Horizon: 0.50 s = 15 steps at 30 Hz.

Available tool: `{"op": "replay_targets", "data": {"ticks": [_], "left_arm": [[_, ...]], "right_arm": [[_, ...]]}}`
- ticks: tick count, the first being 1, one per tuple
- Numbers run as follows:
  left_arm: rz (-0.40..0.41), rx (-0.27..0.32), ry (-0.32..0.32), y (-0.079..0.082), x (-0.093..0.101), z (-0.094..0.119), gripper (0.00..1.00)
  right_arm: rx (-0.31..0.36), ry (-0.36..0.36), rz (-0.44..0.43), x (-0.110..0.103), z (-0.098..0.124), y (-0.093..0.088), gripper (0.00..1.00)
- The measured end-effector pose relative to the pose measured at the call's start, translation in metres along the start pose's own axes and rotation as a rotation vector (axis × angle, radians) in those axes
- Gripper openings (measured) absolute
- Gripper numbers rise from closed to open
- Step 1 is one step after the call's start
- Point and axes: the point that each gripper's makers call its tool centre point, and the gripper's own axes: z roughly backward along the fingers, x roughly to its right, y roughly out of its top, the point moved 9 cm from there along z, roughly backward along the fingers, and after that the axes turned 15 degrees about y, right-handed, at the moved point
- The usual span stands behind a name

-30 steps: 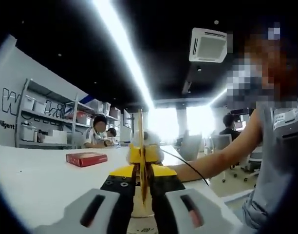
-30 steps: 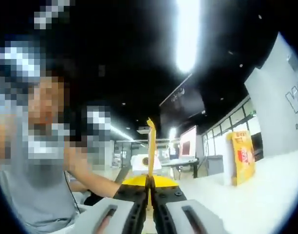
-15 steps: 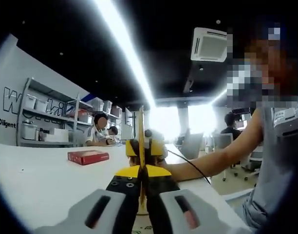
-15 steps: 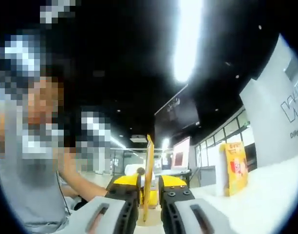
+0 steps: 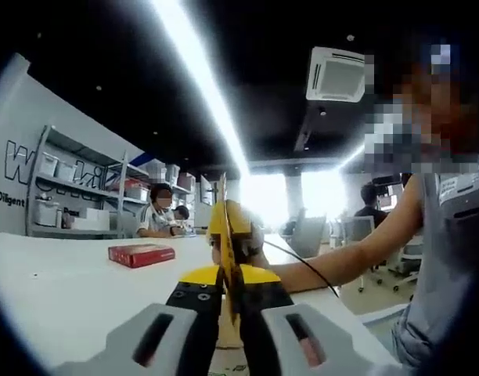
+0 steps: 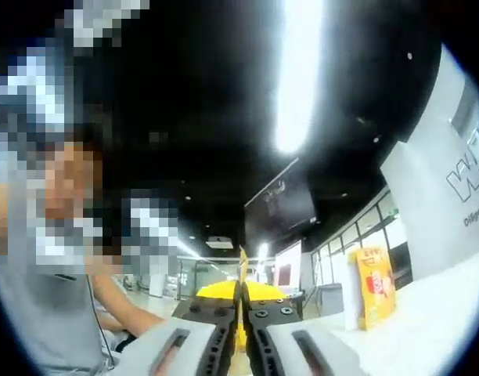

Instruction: Tear open the coffee pouch, take out the coffee, and pour the coffee from the pouch into the cup

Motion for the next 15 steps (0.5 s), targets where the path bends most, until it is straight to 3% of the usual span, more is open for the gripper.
{"op": "replay_targets", "data": {"ticks": [2, 5, 7, 10, 15], "left_arm": [[-0.007, 0.007, -0.002, 0.0, -0.001, 0.0, 0.05], [-0.007, 0.015, -0.004, 0.001, -0.003, -0.001, 0.05], [-0.003, 0.013, -0.007, 0.0, -0.003, -0.001, 0.05], [0.008, 0.001, -0.005, 0.0, -0.005, -0.001, 0.05], [-0.013, -0.013, -0.007, -0.002, -0.004, -0.001, 0.04]], "right_arm": [[0.01, 0.017, -0.002, 0.0, -0.002, -0.001, 0.07], [-0.089, 0.022, -0.005, -0.001, -0.007, -0.013, 0.09], [-0.136, 0.037, -0.013, -0.005, -0.013, -0.021, 0.04], [-0.116, 0.04, -0.006, -0.004, -0.012, -0.019, 0.03], [-0.146, 0.04, -0.006, -0.009, -0.015, -0.021, 0.02]]}}
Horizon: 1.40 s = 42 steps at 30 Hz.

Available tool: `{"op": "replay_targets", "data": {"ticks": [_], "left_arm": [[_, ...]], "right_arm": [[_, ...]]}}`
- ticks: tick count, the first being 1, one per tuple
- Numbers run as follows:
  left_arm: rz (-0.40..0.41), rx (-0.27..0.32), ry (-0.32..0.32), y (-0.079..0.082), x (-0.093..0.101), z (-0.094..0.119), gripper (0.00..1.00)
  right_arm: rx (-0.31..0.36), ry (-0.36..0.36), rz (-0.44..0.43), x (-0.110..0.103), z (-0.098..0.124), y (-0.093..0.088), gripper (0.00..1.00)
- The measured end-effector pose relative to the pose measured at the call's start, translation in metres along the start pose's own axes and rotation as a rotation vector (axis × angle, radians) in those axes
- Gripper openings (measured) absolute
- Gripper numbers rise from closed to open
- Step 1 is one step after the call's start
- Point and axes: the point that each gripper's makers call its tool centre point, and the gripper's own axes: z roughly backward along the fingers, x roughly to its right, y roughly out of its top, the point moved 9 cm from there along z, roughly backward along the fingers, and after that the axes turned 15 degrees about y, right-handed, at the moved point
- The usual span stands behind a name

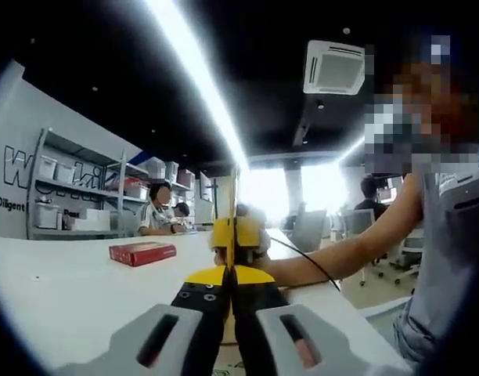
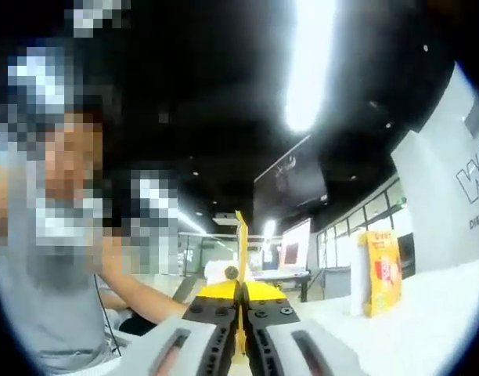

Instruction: Tear open the coffee pouch, take out the coffee, and pour the coffee from the pouch into the cup

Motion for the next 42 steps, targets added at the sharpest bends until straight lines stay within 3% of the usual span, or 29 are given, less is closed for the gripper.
{"op": "replay_targets", "data": {"ticks": [17, 20, 23, 25, 26, 27, 36, 37, 39, 42], "left_arm": [[-0.005, -0.005, -0.03, 0.0008, 0.0035, 0.001, 0.04], [-0.011, 0.007, -0.051, 0.0016, 0.0078, 0.0011, 0.04], [-0.021, 0.006, -0.046, 0.0014, 0.0073, 0.0004, 0.04], [-0.014, 0.001, -0.026, 0.001, 0.0038, 0.0, 0.04], [-0.011, 0.011, 0.024, 0.0012, -0.0011, -0.0006, 0.04], [-0.008, 0.002, -0.007, 0.0017, 0.0001, 0.0005, 0.04], [0.006, 0.007, 0.001, 0.0023, 0.0, 0.0002, 0.04], [0.01, 0.004, 0.001, 0.0023, -0.0001, 0.0004, 0.04], [0.01, 0.001, 0.004, 0.0021, 0.0, 0.0009, 0.04], [0.009, 0.008, -0.033, 0.0025, 0.0061, 0.0004, 0.04]], "right_arm": [[-0.035, -0.009, 0.029, -0.002, -0.0024, -0.0009, 0.02], [-0.08, -0.053, 0.081, 0.0017, -0.0002, -0.0007, 0.02], [-0.072, -0.052, 0.078, 0.0035, 0.0015, -0.0017, 0.02], [-0.046, -0.025, 0.062, 0.0012, 0.0013, 0.0005, 0.02], [-0.041, 0.014, 0.02, -0.0028, -0.0006, 0.0005, 0.02], [-0.039, 0.014, 0.023, -0.0027, -0.0017, 0.0004, 0.02], [-0.033, 0.082, -0.083, -0.0045, -0.0054, -0.0049, 0.02], [-0.031, 0.075, -0.069, -0.0038, -0.0054, -0.0047, 0.02], [-0.015, -0.007, 0.053, 0.0019, -0.002, -0.0002, 0.02], [-0.042, -0.039, 0.059, 0.0018, 0.0001, -0.0019, 0.02]]}}
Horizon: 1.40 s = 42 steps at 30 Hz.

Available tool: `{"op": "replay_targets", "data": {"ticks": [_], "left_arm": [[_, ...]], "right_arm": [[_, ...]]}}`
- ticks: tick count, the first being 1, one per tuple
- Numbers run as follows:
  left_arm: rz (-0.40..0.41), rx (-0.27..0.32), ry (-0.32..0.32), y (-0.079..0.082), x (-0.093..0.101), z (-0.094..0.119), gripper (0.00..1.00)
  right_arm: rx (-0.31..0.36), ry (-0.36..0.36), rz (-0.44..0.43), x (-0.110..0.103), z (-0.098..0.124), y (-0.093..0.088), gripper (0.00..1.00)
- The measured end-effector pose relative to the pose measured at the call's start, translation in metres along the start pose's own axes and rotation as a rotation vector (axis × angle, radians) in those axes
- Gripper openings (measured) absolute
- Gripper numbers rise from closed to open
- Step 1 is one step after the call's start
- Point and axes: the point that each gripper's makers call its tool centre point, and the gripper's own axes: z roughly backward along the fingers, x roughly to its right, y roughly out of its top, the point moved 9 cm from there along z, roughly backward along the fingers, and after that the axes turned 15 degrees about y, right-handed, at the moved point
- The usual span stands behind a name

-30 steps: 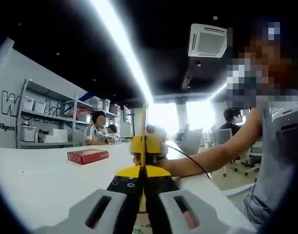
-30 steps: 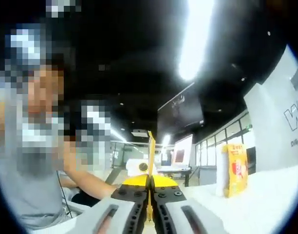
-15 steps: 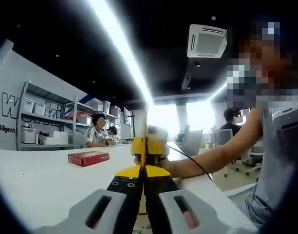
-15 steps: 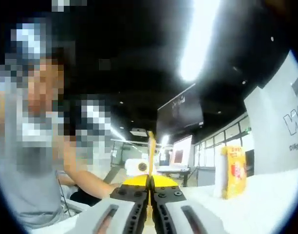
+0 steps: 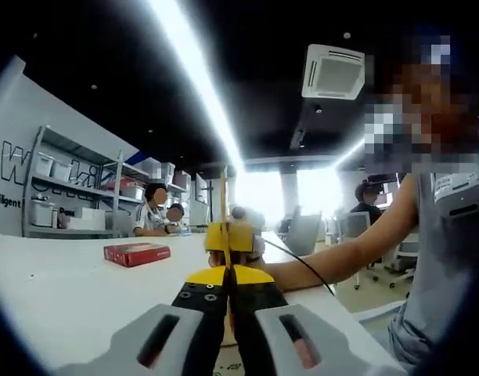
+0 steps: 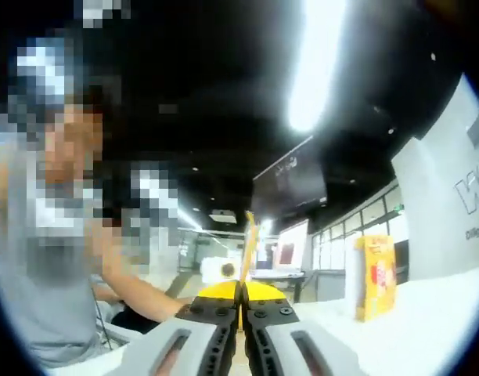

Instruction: Tear open the coffee pouch, take out the coffee, and pour the coffee from the pouch into the cup

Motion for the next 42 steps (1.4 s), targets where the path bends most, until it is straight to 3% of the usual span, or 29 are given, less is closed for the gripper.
{"op": "replay_targets", "data": {"ticks": [2, 5, 8, 10, 14, 16, 19, 20, 23, 25, 28, 30, 32, 35, 39, 42], "left_arm": [[0.005, 0.003, -0.014, 0.0, 0.001, 0.0, 0.04], [0.004, 0.002, -0.012, 0.0, 0.001, 0.001, 0.04], [-0.003, -0.01, 0.017, -0.001, -0.003, 0.0, 0.04], [0.007, -0.001, 0.016, 0.0, -0.004, 0.001, 0.04], [0.013, -0.003, 0.024, 0.0, -0.005, 0.0, 0.05], [0.011, -0.008, 0.03, -0.001, -0.005, 0.001, 0.04], [0.013, -0.016, 0.032, -0.002, -0.005, 0.001, 0.04], [0.013, -0.015, 0.018, -0.002, -0.003, 0.0, 0.04], [0.003, -0.012, -0.001, -0.002, 0.0, -0.001, 0.04], [0.002, -0.016, 0.0, -0.002, 0.0, 0.0, 0.04], [0.009, -0.015, 0.005, -0.002, -0.002, 0.0, 0.04], [0.009, -0.015, 0.006, -0.002, -0.002, 0.0, 0.04], [0.006, -0.011, 0.026, -0.002, -0.005, 0.0, 0.04], [0.015, -0.007, 0.025, -0.002, -0.005, 0.0, 0.04], [0.013, -0.005, 0.024, -0.002, -0.005, 0.0, 0.05], [0.006, -0.013, 0.023, -0.003, -0.004, 0.0, 0.04]], "right_arm": [[-0.044, -0.043, 0.042, 0.003, -0.001, -0.005, 0.02], [-0.047, -0.047, 0.038, 0.005, -0.001, -0.006, 0.02], [0.038, 0.055, -0.129, -0.004, 0.0, 0.003, 0.02], [0.03, 0.083, -0.117, -0.009, -0.004, 0.002, 0.02], [0.008, 0.172, -0.208, -0.016, -0.011, -0.006, 0.02], [0.006, 0.149, -0.179, -0.013, -0.01, -0.006, 0.02], [0.033, 0.048, -0.066, -0.004, -0.003, 0.0, 0.02], [0.02, -0.003, -0.037, 0.0, 0.001, 0.0, 0.02], [-0.063, -0.066, 0.01, 0.005, 0.003, -0.007, 0.02], [-0.09, -0.075, 0.039, 0.006, 0.0, -0.012, 0.02], [-0.072, -0.071, 0.036, 0.007, 0.002, -0.009, 0.02], [0.001, -0.032, -0.046, 0.004, 0.003, -0.003, 0.02], [0.034, 0.035, -0.11, -0.001, 0.003, 0.002, 0.02], [0.034, 0.087, -0.115, -0.008, -0.003, 0.0, 0.02], [-0.012, 0.187, -0.227, -0.017, -0.012, -0.009, 0.02], [-0.033, 0.185, -0.232, -0.017, -0.015, -0.013, 0.02]]}}
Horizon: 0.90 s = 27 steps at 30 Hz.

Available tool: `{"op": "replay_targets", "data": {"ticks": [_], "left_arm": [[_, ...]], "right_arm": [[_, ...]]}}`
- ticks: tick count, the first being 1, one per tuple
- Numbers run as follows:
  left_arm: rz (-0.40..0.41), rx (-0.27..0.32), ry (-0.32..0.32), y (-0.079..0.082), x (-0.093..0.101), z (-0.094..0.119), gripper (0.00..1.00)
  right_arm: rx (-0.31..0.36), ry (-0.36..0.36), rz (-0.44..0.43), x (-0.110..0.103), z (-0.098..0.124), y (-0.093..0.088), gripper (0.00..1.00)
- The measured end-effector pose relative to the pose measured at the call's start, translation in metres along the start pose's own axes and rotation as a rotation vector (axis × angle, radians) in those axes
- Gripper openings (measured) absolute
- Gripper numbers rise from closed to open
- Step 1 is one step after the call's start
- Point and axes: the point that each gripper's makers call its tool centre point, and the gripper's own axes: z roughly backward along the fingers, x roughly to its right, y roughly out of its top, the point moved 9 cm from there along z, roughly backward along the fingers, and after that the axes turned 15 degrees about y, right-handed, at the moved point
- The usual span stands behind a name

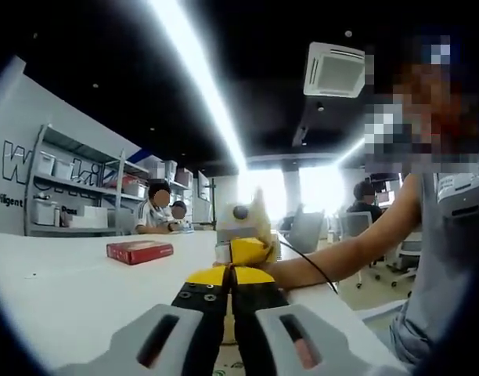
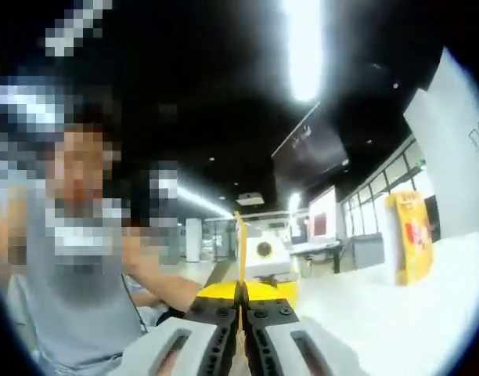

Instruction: Tear open the coffee pouch, take out the coffee, and pour the coffee from the pouch into the cup

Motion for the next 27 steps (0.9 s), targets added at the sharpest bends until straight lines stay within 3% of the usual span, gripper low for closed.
{"op": "replay_targets", "data": {"ticks": [4, 6, 10, 13, 17, 18, 21, 25, 27], "left_arm": [[0.007, -0.001, 0.013, 0.0, -0.002, 0.001, 0.04], [0.006, -0.002, 0.004, 0.0, 0.0, 0.001, 0.04], [0.003, -0.005, -0.019, 0.0, 0.003, 0.0, 0.04], [-0.001, -0.009, -0.03, 0.0, 0.004, 0.0, 0.04], [-0.002, -0.016, -0.03, -0.001, 0.005, 0.0, 0.04], [-0.001, -0.02, -0.022, -0.001, 0.004, -0.001, 0.04], [0.005, -0.008, 0.005, 0.001, -0.001, -0.001, 0.04], [0.016, -0.005, 0.0, 0.002, -0.001, 0.0, 0.04], [0.018, -0.007, 0.001, 0.002, -0.002, 0.0, 0.04]], "right_arm": [[0.072, -0.076, 0.096, 0.003, 0.009, 0.012, 0.02], [0.073, -0.122, 0.125, 0.005, 0.012, 0.013, 0.02], [-0.009, -0.255, 0.186, 0.016, 0.018, 0.008, 0.02], [-0.061, -0.271, 0.184, 0.02, 0.017, 0.003, 0.02], [-0.034, -0.259, 0.166, 0.02, 0.021, 0.007, 0.02], [0.024, -0.228, 0.141, 0.017, 0.022, 0.012, 0.02], [0.063, -0.16, 0.123, 0.011, 0.021, 0.017, 0.02], [0.063, -0.089, 0.086, 0.006, 0.013, 0.014, 0.02], [0.034, -0.02, 0.032, -0.002, 0.006, 0.009, 0.02]]}}
